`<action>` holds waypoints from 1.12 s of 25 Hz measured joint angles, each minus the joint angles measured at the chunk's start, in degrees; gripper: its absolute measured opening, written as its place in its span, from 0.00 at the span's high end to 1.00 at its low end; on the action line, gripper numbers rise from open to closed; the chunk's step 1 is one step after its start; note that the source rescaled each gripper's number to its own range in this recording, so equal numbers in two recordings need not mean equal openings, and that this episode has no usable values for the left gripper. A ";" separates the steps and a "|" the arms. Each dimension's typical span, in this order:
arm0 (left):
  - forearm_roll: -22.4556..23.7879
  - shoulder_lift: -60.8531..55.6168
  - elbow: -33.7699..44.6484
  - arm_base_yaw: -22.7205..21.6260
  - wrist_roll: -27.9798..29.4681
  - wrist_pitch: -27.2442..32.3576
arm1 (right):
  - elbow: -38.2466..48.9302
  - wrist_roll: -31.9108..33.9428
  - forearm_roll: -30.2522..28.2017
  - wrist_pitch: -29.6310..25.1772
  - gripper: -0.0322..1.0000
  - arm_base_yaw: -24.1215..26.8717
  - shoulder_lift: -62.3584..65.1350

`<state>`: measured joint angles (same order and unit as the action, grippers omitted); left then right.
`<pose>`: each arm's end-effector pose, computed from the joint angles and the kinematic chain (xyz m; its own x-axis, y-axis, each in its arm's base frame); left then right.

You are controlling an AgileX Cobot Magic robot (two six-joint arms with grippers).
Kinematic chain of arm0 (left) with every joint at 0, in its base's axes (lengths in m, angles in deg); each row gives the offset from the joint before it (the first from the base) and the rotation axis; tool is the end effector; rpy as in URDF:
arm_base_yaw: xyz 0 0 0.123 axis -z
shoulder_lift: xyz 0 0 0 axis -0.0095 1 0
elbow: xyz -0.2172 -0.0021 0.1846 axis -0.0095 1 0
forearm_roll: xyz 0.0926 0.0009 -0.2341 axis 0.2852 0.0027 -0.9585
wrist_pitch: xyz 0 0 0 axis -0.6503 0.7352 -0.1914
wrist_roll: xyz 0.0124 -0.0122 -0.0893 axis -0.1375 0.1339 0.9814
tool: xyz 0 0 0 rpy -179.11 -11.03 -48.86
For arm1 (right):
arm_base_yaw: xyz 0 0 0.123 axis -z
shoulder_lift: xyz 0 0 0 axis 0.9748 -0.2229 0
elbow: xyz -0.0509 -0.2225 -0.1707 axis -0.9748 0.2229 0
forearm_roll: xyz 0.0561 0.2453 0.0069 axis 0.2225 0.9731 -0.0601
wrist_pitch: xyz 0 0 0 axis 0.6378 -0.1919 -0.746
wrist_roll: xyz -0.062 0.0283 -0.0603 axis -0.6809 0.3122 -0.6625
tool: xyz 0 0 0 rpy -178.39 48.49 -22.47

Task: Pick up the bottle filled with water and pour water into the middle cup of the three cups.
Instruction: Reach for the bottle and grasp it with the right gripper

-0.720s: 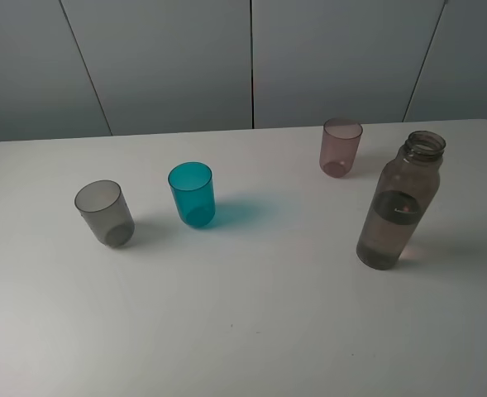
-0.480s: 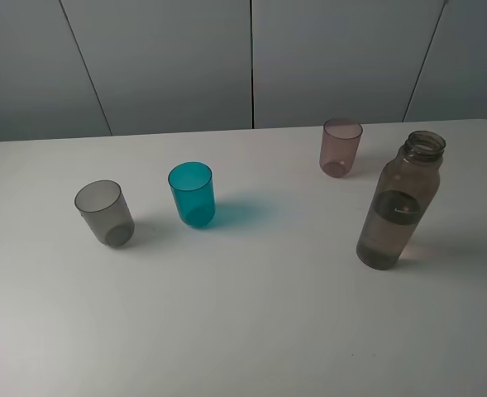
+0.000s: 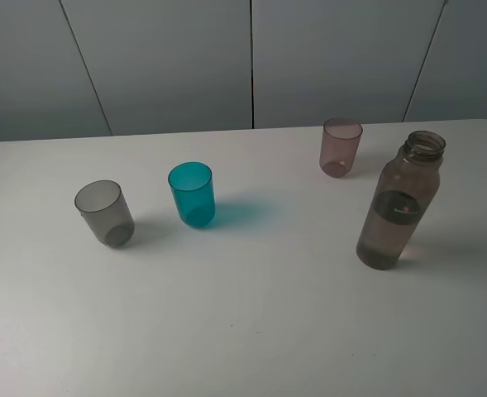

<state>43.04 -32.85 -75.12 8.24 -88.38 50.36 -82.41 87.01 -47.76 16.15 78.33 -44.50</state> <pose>-0.0076 0.0023 0.2786 -0.4584 0.0468 -0.8875 0.1151 0.9933 -0.0071 -0.0081 0.0010 0.2780 -0.4738 0.0291 -0.8802 0.0219 0.9995 0.0212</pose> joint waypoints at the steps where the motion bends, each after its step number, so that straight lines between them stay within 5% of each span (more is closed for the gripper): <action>1: 0.00 0.00 0.00 0.00 0.00 0.00 | 0.00 0.00 0.00 0.00 0.97 0.00 0.00; 14: 0.00 0.00 0.00 0.00 0.00 0.00 | -4.35 1.21 0.20 -2.63 0.97 0.00 -3.42; 28: 0.00 0.00 0.00 0.00 0.00 0.00 | -13.02 -1.43 3.64 -2.17 0.97 0.00 -28.39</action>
<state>43.04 -32.85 -75.12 8.24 -88.38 50.36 -95.42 85.58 -44.12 13.98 78.33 -72.89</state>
